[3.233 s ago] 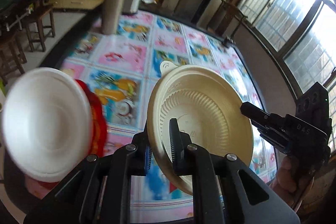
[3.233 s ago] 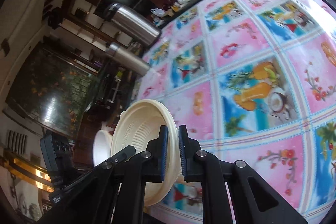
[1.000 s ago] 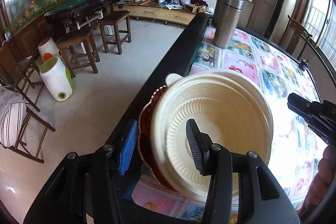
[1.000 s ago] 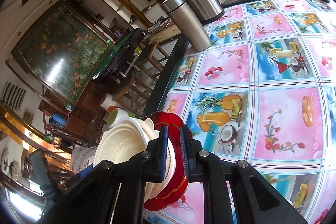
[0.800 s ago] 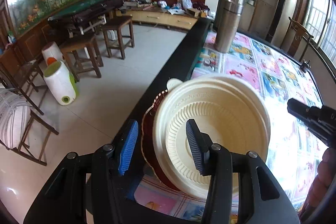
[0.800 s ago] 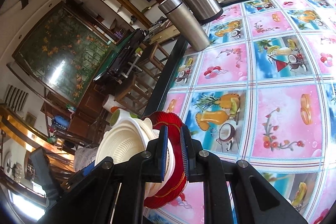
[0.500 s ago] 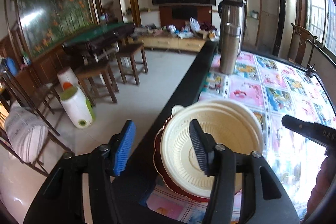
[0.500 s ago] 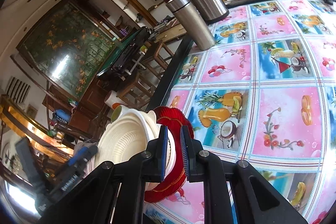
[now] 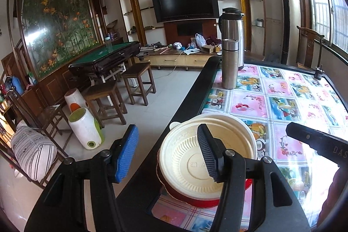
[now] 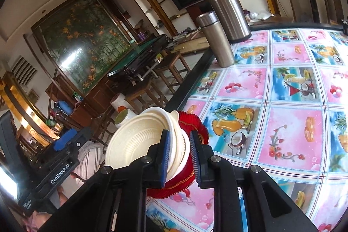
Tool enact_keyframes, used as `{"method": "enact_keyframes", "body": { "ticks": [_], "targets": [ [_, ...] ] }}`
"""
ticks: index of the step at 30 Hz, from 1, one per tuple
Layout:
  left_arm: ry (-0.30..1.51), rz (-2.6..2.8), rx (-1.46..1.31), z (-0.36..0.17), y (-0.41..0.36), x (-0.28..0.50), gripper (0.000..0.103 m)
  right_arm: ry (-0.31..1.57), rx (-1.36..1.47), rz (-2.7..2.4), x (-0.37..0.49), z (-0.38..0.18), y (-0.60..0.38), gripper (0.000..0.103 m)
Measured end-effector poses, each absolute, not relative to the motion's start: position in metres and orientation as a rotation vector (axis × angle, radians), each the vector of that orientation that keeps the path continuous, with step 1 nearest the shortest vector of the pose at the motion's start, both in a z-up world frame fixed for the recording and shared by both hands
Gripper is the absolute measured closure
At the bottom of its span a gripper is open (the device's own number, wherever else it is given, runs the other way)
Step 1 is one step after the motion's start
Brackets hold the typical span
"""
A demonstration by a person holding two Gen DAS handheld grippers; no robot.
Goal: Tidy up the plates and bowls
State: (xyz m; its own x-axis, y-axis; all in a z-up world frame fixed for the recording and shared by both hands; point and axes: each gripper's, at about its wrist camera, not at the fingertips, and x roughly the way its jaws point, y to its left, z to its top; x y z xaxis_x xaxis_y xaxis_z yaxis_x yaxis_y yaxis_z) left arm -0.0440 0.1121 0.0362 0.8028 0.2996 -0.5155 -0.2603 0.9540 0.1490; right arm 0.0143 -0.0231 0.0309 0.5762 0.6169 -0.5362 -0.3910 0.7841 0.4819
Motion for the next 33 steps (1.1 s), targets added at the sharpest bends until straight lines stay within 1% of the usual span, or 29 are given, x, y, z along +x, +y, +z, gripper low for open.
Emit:
{"method": "enact_keyframes", "body": {
  "ticks": [9,11,13,18,21,23,24,25,28,33],
  "targets": [
    [0.553,0.292,0.079,0.039,0.104,-0.049,0.047,0.718,0.297,0.626,-0.002,0.038,-0.021,0.08],
    [0.549,0.292,0.081,0.039,0.103,-0.049,0.041,0.714,0.291,0.63,-0.004,0.039,-0.02,0.079],
    [0.541,0.297,0.086,0.04,0.102,-0.049,0.038,0.712,0.282,0.637,-0.007,0.039,-0.019,0.079],
    [0.533,0.298,0.086,0.04,0.1,-0.051,0.036,0.705,0.269,0.648,-0.011,0.039,-0.017,0.079],
    [0.531,0.301,0.077,0.04,0.099,-0.052,0.028,0.697,0.265,0.658,-0.013,0.039,-0.016,0.077],
    [0.527,0.309,0.077,0.039,0.098,-0.053,0.024,0.68,0.259,0.667,-0.017,0.04,-0.016,0.076],
    [0.526,0.31,0.075,0.039,0.098,-0.053,0.023,0.675,0.257,0.668,-0.017,0.039,-0.017,0.075],
    [0.526,0.309,0.072,0.038,0.097,-0.054,0.022,0.668,0.252,0.671,-0.019,0.039,-0.017,0.072],
    [0.531,0.315,0.063,0.036,0.097,-0.057,0.021,0.654,0.231,0.682,-0.024,0.037,-0.014,0.07],
    [0.529,0.331,0.008,0.035,0.108,-0.06,0.019,0.625,0.193,0.692,-0.032,0.036,-0.008,0.062]
  ]
}}
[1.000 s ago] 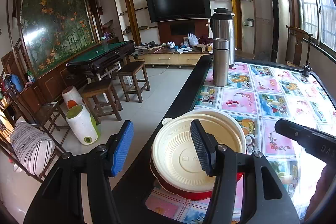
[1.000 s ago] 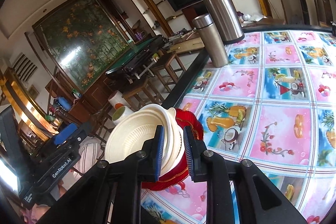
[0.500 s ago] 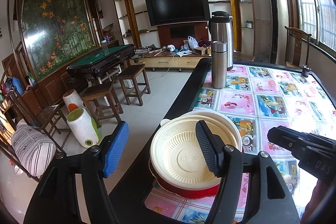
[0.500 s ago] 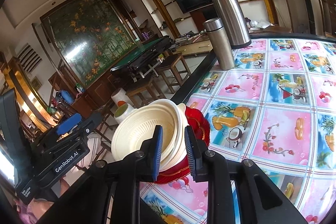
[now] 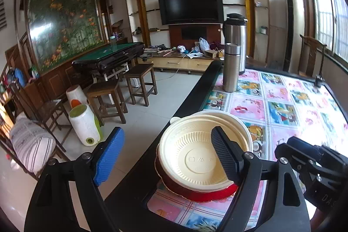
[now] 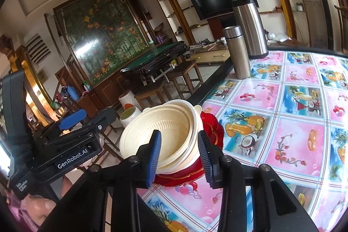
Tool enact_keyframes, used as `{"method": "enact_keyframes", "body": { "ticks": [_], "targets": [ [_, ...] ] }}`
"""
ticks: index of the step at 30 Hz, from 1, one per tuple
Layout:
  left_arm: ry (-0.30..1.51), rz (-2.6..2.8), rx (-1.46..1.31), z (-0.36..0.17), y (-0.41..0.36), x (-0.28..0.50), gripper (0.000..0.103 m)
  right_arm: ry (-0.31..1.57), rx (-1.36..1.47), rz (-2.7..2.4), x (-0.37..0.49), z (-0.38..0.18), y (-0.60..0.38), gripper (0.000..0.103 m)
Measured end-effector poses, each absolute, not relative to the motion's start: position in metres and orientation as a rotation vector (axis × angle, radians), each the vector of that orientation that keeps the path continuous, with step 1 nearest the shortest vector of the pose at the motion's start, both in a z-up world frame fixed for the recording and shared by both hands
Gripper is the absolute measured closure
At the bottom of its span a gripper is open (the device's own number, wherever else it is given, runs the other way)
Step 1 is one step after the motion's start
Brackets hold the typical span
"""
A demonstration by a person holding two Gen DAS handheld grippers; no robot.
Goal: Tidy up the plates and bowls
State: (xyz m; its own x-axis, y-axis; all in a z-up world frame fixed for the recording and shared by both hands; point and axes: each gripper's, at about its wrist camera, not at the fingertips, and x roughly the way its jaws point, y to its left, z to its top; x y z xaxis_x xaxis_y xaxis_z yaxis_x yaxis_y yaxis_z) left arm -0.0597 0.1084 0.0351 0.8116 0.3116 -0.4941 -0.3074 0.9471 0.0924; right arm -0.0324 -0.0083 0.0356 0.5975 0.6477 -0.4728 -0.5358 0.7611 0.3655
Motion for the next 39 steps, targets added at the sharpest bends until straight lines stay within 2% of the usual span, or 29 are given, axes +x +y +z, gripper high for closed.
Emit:
{"method": "enact_keyframes", "body": {
  "ticks": [5,12,14,39],
  "targets": [
    [0.542,0.362,0.0,0.033,0.114,-0.057,0.013,0.607,0.183,0.697,-0.037,0.033,-0.007,0.057],
    [0.565,0.347,-0.021,0.027,0.117,-0.059,0.005,0.613,0.163,0.704,-0.038,0.03,-0.002,0.057],
    [0.556,0.346,-0.043,0.027,0.12,-0.063,0.0,0.611,0.153,0.707,-0.039,0.03,0.001,0.057],
    [0.528,0.313,-0.057,0.025,0.121,-0.068,0.0,0.633,0.148,0.7,-0.037,0.023,0.003,0.057]
  ]
}}
